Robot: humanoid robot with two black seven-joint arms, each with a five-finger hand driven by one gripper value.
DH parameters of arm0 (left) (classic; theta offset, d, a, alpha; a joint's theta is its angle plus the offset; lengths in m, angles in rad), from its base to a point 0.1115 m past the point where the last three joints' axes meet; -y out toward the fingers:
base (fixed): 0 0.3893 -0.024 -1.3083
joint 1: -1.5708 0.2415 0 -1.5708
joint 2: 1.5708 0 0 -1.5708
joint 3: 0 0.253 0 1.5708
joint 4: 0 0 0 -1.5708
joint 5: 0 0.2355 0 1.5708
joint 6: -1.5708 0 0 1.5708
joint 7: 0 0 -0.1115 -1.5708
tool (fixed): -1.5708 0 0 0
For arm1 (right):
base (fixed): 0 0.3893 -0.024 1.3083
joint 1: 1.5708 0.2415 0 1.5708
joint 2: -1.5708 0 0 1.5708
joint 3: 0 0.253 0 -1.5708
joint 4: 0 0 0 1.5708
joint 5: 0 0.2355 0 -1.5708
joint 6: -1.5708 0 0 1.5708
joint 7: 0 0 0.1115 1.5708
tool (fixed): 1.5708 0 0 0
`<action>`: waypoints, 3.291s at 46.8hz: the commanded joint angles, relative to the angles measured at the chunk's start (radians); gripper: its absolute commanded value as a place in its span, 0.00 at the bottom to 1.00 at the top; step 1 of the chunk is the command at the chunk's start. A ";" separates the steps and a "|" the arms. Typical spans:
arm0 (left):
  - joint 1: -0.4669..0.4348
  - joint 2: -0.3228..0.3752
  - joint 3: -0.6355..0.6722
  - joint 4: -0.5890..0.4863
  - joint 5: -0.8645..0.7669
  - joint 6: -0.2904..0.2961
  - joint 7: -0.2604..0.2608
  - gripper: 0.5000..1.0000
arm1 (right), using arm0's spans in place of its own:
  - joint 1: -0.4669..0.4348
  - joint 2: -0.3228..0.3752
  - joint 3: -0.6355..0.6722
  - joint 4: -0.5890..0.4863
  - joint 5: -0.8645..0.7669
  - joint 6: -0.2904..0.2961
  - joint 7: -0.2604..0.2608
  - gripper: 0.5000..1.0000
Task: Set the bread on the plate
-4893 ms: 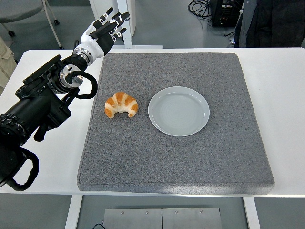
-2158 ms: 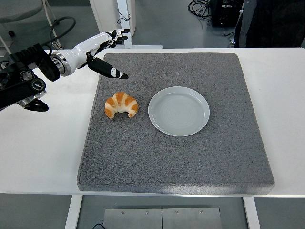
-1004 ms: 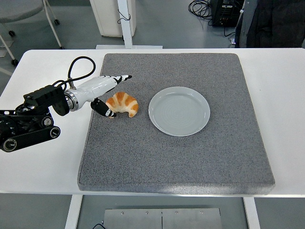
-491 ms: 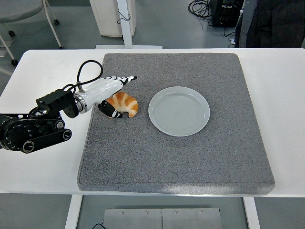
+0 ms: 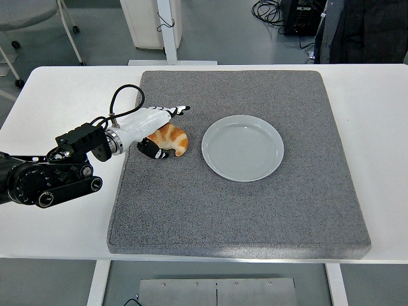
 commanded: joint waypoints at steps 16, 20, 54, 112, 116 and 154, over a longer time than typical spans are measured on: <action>-0.008 0.034 -0.001 -0.025 -0.015 -0.012 -0.101 0.00 | -0.001 0.000 0.000 0.000 0.000 0.000 0.000 1.00; -0.017 0.063 -0.003 -0.042 -0.018 -0.014 -0.111 0.00 | -0.001 0.000 0.000 0.000 0.000 0.000 0.000 1.00; -0.235 0.104 0.002 -0.057 -0.027 -0.017 -0.111 0.00 | 0.001 0.000 0.000 0.000 0.000 0.000 0.000 1.00; -0.435 -0.396 0.002 0.402 -0.159 -0.224 -0.180 0.00 | -0.001 0.000 0.000 0.000 0.000 0.000 0.000 1.00; -0.430 -0.425 0.003 0.431 -0.159 -0.242 -0.183 0.00 | -0.001 0.000 0.000 0.000 0.000 0.000 0.000 1.00; -0.386 -0.425 0.064 0.445 -0.178 -0.275 -0.266 0.00 | 0.001 0.000 0.000 0.000 0.000 0.000 0.000 1.00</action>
